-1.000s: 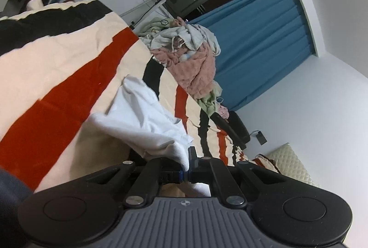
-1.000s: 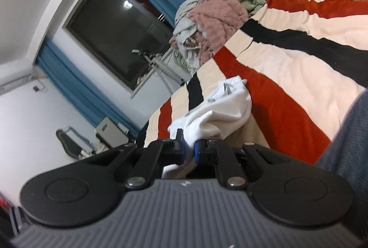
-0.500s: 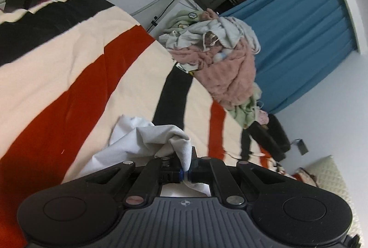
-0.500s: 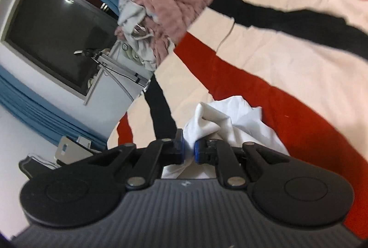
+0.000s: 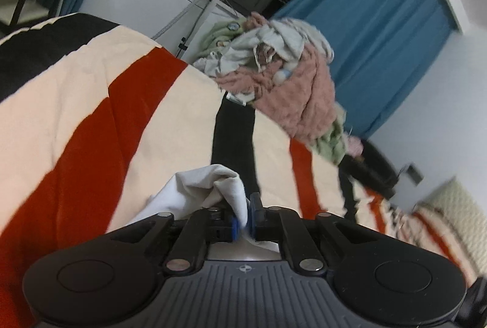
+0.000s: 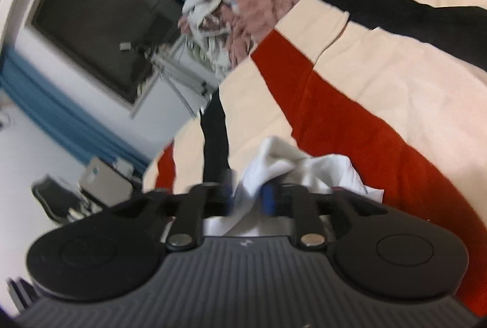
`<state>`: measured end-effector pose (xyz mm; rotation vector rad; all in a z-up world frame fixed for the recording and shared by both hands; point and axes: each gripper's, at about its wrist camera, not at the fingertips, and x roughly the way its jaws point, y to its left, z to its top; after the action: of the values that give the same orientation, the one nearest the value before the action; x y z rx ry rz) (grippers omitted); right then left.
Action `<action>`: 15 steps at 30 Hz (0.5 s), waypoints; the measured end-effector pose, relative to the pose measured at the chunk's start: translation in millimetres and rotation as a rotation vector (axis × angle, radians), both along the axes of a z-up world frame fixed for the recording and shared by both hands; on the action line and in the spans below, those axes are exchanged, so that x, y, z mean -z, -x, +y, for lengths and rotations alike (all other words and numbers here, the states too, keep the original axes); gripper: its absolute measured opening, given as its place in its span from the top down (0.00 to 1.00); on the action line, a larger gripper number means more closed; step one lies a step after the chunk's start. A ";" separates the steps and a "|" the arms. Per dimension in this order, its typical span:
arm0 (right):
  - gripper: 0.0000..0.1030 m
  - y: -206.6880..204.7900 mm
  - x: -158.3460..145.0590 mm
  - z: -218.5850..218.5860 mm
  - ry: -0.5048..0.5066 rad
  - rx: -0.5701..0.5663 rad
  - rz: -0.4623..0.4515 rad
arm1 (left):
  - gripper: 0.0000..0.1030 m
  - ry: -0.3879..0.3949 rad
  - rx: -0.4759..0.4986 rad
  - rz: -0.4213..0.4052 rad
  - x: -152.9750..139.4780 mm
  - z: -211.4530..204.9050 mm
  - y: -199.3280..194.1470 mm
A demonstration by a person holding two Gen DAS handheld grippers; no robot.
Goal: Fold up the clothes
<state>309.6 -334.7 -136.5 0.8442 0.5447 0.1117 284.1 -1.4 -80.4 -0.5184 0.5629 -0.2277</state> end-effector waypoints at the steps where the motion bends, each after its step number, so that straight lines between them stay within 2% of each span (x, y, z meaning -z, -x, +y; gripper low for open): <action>1: 0.19 0.9 -2.7 3.6 0.034 -0.011 0.001 | 0.46 -0.021 0.009 0.002 -0.6 -2.1 1.6; 2: 0.10 5.8 -8.3 9.4 0.083 -0.017 -0.005 | 0.19 -0.049 0.010 -0.003 -2.6 -5.0 4.9; 4: 0.12 14.3 -19.9 24.7 0.223 -0.055 -0.031 | 0.05 -0.131 0.016 -0.048 -8.2 -13.9 14.5; 7: 0.15 23.8 -27.5 44.2 0.399 -0.103 -0.082 | 0.04 -0.251 0.071 -0.092 -9.3 -32.0 24.8; 9: 0.49 19.8 -23.0 50.0 0.457 -0.127 -0.070 | 0.04 -0.307 0.063 -0.091 -3.7 -40.6 27.4; 11: 0.58 8.3 -12.6 53.3 0.513 -0.141 -0.026 | 0.04 -0.333 0.050 -0.067 7.0 -43.9 24.9; 13: 0.60 -3.3 3.7 54.6 0.543 -0.156 0.008 | 0.05 -0.352 0.055 -0.015 20.4 -45.3 19.0; 15: 0.61 -7.7 17.8 56.9 0.556 -0.163 0.031 | 0.16 -0.363 0.039 0.012 31.5 -45.0 16.5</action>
<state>317.4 -277.8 -154.3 0.2596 0.6338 0.0893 267.7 -46.4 -111.8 -0.1567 0.6105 -0.1545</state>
